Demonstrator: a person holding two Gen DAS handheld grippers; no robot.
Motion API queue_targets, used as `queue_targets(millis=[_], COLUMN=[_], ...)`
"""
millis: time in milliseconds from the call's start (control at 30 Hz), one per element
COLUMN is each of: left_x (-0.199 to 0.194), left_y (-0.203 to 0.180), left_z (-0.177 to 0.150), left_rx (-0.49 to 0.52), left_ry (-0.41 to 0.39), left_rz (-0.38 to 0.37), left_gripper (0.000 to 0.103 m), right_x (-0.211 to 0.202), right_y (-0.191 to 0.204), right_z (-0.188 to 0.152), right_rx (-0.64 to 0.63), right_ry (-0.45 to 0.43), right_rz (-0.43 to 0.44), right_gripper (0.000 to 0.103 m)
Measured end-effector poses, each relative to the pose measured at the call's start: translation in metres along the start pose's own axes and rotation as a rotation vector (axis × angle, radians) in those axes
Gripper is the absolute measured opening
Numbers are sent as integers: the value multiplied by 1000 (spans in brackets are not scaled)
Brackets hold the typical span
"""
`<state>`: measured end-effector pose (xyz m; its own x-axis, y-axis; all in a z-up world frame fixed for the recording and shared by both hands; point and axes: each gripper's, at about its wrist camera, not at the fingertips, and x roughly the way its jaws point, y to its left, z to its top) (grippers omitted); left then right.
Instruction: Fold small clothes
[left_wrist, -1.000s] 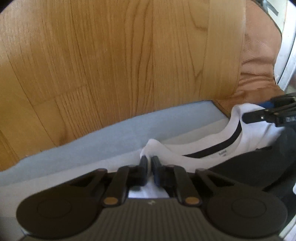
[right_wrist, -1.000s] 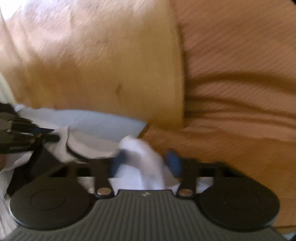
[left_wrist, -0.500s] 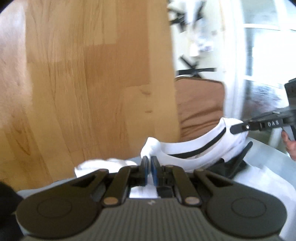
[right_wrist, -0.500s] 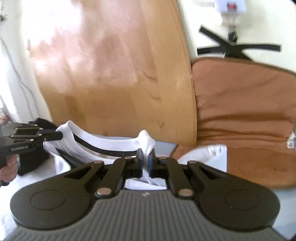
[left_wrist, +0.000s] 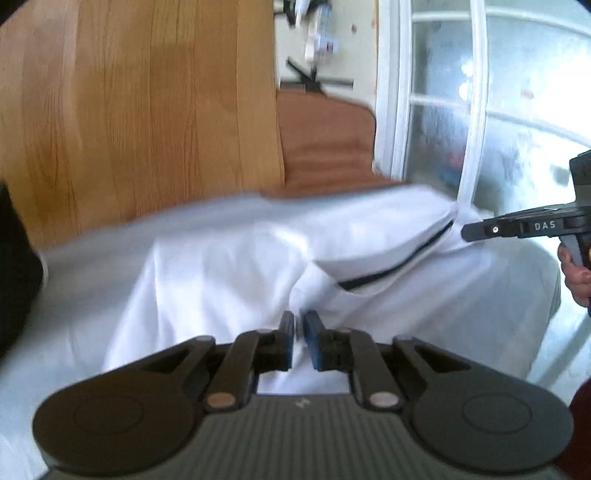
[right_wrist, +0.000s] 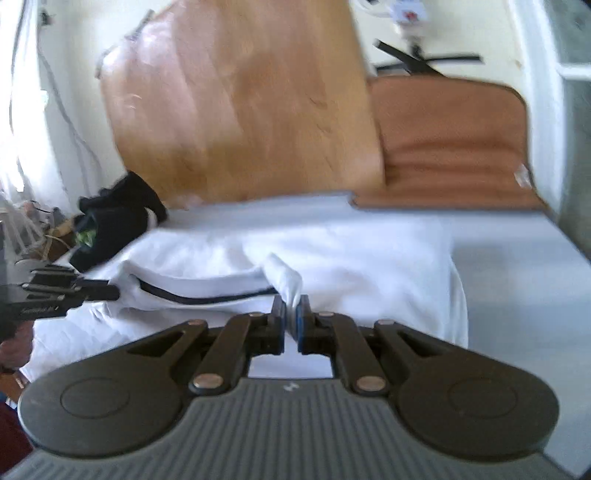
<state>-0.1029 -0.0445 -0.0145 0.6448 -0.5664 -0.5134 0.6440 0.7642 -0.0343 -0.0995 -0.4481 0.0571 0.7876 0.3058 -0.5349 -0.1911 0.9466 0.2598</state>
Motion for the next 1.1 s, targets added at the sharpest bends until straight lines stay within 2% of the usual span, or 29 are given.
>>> queue_targets(millis=[67,133,200,233,267,333,367,433,533,600,633,667,700,733,833,867,933,1000,1033,1067,1100], left_x=[0,-8,-33,-45,-58,-71,-71,-57,-8,27,39,51,59,63,50,46,46,58,65,68,70], left_y=[3,12,28,37,48,75,87,107,131,139,139,139,138,139,144,144,145,144,146,146,146], left_z=[-10,-10,-6,-2,4,19,27,44,58,61,61,62,61,61,50,49,36,31,29,29,31], left_rx=[-30,-62,-95,-116,-145,-213,-246,-290,-366,-414,-419,-422,-433,-459,-552,-574,-604,-592,-577,-574,-577], left_ry=[34,42,-27,-67,-110,-166,-168,-137,-42,38,62,81,93,93,16,-13,-39,-22,-11,-9,-8], left_rz=[-13,-33,-58,-51,-34,12,34,54,18,-20,-16,-6,4,25,59,75,106,149,169,174,182], left_gripper=[13,31,39,50,55,58,58,58,57,54,49,38,19,15,12,11,11,11,11,14,20], right_x=[10,5,-12,-21,-29,-39,-38,-26,6,35,43,54,59,62,36,27,29,46,47,47,46], right_y=[-5,-6,-11,-15,-21,-36,-43,-54,-69,-77,-78,-81,-83,-85,-86,-89,-98,-97,-95,-93,-92], right_z=[-9,-12,-4,1,10,26,34,50,61,67,65,64,64,63,54,46,31,14,12,14,18], right_rx=[40,58,79,96,119,171,195,214,230,250,251,258,270,288,307,336,402,397,388,384,393], right_ry=[66,84,32,-7,-50,-125,-149,-163,-131,-63,-38,-13,1,9,-108,-123,-92,-21,-44,-40,-37], right_rz=[-22,-4,49,62,60,17,-24,-112,-125,-119,-131,-132,-113,-92,-134,-138,-135,-166,-172,-180,-182], right_gripper=[18,26,37,39,46,54,59,66,71,71,71,64,24,8,9,9,9,10,10,12,22])
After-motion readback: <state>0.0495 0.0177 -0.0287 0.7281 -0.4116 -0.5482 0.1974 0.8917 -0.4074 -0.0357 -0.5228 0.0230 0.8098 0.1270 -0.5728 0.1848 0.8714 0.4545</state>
